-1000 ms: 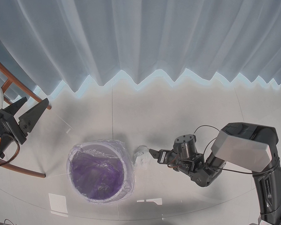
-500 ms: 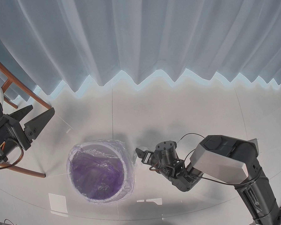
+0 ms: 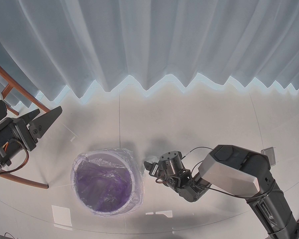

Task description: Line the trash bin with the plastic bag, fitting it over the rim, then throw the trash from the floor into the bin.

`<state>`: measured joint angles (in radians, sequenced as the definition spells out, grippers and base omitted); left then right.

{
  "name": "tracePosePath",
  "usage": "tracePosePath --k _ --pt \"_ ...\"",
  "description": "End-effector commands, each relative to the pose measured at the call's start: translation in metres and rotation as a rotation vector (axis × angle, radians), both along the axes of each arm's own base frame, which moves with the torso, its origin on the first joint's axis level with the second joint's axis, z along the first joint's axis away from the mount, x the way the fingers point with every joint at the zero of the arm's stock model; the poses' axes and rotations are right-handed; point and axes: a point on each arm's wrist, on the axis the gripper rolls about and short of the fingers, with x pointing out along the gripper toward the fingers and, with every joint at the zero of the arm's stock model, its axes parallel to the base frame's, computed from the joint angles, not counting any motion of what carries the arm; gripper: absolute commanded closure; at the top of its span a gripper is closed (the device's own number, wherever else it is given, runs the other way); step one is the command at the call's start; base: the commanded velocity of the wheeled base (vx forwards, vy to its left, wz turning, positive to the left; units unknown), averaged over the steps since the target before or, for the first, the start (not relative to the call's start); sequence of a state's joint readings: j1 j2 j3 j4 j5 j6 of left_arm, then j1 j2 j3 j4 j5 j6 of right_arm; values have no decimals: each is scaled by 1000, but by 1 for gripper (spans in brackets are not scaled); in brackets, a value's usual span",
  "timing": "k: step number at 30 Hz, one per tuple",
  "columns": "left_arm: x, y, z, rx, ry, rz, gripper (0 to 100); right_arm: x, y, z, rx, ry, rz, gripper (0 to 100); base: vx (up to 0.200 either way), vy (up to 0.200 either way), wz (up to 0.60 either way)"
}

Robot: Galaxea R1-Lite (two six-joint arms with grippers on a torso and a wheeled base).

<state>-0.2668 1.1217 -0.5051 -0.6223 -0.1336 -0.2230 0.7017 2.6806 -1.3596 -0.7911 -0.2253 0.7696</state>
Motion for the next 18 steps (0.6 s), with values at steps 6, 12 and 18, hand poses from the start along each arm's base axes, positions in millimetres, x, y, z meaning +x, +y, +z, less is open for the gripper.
tracePosePath --k 6,12,18 --pt "1 -1 2 -11 -6 1 0 26 15 13 -22 32 -41 0 -133 0 0" --pt "0 -1 1 -9 -5 -3 0 35 20 18 -70 130 -63 0 -67 0 0" --pt "-2 -5 -1 -4 0 -31 0 45 27 19 -18 139 -96 0 0 0 0"
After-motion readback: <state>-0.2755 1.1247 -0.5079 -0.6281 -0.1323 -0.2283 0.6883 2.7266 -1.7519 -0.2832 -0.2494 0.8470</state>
